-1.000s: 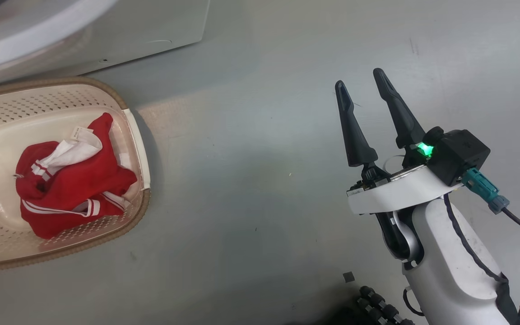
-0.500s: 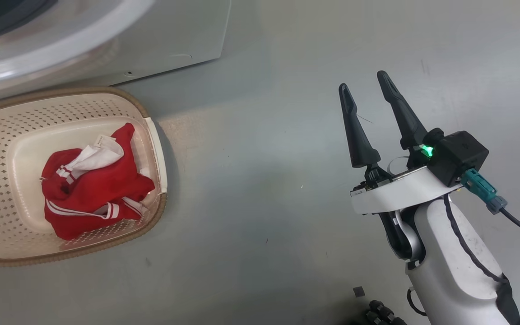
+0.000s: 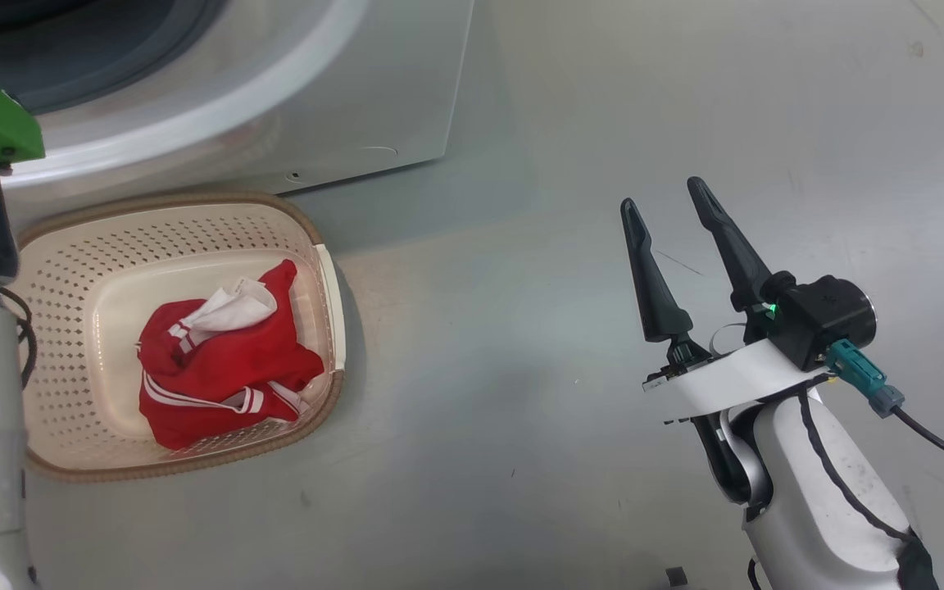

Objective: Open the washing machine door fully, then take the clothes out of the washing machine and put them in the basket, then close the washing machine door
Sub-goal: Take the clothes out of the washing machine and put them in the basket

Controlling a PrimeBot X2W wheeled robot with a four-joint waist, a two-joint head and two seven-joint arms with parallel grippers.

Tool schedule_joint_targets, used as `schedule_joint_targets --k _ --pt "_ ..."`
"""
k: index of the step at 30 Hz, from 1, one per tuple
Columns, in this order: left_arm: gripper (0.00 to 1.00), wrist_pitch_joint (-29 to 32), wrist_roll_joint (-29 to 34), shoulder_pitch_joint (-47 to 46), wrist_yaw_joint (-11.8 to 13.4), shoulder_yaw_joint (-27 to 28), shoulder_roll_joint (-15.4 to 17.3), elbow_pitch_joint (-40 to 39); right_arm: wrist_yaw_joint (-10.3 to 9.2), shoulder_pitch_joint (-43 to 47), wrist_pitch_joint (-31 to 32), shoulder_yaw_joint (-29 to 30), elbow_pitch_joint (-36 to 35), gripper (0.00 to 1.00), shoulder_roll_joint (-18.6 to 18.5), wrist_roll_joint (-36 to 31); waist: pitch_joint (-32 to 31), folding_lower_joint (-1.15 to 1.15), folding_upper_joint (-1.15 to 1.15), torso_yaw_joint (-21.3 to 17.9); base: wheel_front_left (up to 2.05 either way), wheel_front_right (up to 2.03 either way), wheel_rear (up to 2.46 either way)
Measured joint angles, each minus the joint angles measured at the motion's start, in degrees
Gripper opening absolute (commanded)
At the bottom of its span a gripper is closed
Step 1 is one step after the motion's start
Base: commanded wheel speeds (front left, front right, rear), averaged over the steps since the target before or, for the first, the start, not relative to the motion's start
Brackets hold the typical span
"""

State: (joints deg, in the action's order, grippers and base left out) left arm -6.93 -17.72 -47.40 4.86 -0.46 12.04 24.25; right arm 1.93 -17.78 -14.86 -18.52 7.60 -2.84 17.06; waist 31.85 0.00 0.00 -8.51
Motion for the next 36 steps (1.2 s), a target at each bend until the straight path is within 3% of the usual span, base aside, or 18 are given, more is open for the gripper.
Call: schedule_joint_targets --k 8,36 --pt "0.0 -6.3 -0.9 4.7 0.4 0.2 -2.7 -3.5 0.01 2.6 0.0 0.6 0.8 1.0 0.0 -0.7 -4.0 0.0 0.0 1.8 0.0 0.0 0.0" --pt "0.0 -7.3 1.6 27.9 1.4 -1.5 -7.8 -16.3 -1.08 10.3 0.0 2.2 0.4 1.0 0.0 -2.1 -15.6 0.0 0.0 6.5 0.0 0.0 0.0"
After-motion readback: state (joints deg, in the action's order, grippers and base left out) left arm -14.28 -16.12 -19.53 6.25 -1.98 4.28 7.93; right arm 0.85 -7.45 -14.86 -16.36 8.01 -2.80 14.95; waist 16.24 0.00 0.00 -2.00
